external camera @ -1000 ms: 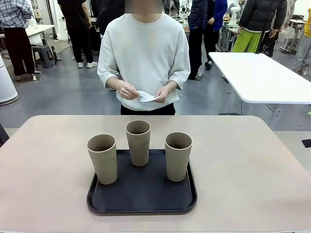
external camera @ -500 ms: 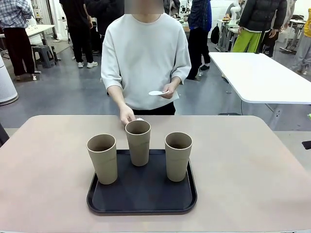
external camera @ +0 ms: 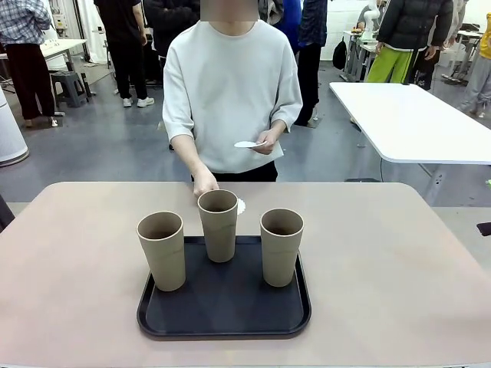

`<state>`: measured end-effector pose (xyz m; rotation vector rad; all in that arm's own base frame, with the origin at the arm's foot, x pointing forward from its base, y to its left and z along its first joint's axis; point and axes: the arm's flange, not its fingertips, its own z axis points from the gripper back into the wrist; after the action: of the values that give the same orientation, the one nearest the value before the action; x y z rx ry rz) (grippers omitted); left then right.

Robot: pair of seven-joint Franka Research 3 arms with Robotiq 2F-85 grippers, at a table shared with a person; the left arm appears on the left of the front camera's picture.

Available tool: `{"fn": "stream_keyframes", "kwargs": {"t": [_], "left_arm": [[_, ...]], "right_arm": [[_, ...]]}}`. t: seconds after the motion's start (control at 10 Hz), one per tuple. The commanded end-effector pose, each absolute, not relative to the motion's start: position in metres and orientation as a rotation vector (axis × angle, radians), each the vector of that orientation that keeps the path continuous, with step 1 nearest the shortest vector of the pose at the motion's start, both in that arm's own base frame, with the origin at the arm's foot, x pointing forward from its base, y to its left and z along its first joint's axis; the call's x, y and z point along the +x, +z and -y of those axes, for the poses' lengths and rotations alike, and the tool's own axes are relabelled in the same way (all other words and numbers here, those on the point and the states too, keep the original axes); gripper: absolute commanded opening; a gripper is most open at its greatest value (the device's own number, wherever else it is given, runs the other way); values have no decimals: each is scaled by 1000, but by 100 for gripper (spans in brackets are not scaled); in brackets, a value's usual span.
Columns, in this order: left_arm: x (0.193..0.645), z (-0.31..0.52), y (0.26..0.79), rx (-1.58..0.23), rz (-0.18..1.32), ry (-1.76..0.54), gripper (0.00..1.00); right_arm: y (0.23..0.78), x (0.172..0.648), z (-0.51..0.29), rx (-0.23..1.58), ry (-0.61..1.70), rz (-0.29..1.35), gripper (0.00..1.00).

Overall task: Place coasters on the table and set cups on them.
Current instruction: Pick up one Reusable plastic cup and place it on a coaster set by the human.

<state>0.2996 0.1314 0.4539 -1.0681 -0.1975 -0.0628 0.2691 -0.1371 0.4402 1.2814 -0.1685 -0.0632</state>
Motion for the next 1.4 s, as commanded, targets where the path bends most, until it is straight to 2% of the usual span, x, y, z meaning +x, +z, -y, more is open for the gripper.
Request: {"fn": "stream_keyframes", "kwargs": {"t": [0.0, 1.2, 1.3], "left_arm": [[299, -133, 455, -1077, 203, -59, 100], [300, -132, 454, -1068, 198, -62, 100], [303, -125, 474, -864, 395, -235, 100]], "right_arm": [[441, 269, 138, 1288, -65, 175, 100], [441, 269, 138, 1288, -65, 175, 100], [441, 269, 138, 1288, -65, 175, 100]]}}
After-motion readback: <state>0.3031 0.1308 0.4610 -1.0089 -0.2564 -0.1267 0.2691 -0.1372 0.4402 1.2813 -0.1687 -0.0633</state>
